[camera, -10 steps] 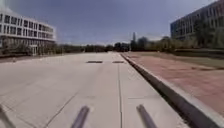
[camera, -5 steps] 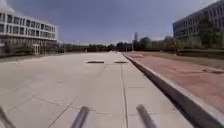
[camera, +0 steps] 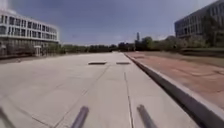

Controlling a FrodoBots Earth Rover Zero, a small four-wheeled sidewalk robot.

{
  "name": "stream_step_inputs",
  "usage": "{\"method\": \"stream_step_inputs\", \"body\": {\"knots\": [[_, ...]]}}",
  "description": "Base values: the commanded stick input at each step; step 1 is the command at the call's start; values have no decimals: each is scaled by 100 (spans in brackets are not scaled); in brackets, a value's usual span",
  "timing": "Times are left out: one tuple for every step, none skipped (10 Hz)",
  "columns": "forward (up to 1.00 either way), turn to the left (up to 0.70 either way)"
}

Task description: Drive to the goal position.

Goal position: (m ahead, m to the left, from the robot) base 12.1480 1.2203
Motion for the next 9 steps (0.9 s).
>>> {"method": "stream_step_inputs", "body": {"knots": [[70,35],[70,35],[70,35],[70,35],[70,35],[70,35],[70,35],[70,35],[70,30]]}}
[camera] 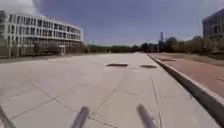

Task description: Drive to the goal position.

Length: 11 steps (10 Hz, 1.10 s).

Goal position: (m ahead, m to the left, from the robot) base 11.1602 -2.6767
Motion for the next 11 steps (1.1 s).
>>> {"method": "stream_step_inputs", "body": {"knots": [[70,0],[70,0],[70,0],[70,0],[70,0],[70,0],[70,0],[70,0],[70,0],[70,0],[70,0]]}}
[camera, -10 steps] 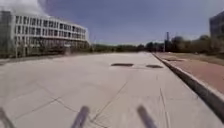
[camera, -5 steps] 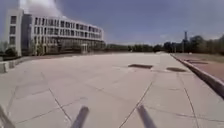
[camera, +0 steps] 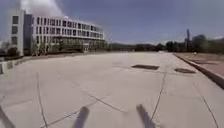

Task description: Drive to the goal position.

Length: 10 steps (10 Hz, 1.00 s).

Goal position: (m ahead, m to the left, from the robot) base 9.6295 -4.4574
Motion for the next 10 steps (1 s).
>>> {"method": "stream_step_inputs", "body": {"knots": [[70,0],[70,0],[70,0],[70,0],[70,0],[70,0],[70,0],[70,0],[70,0],[70,0]]}}
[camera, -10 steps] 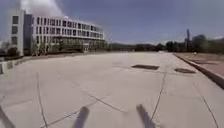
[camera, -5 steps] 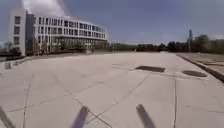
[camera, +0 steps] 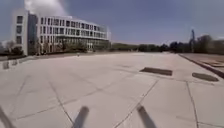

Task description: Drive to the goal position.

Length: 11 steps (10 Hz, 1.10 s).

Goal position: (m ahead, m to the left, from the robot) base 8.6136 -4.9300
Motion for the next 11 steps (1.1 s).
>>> {"method": "stream_step_inputs", "body": {"knots": [[70,0],[70,0],[70,0],[70,0],[70,0],[70,0],[70,0],[70,-35],[70,-35],[70,-35],[70,-35]]}}
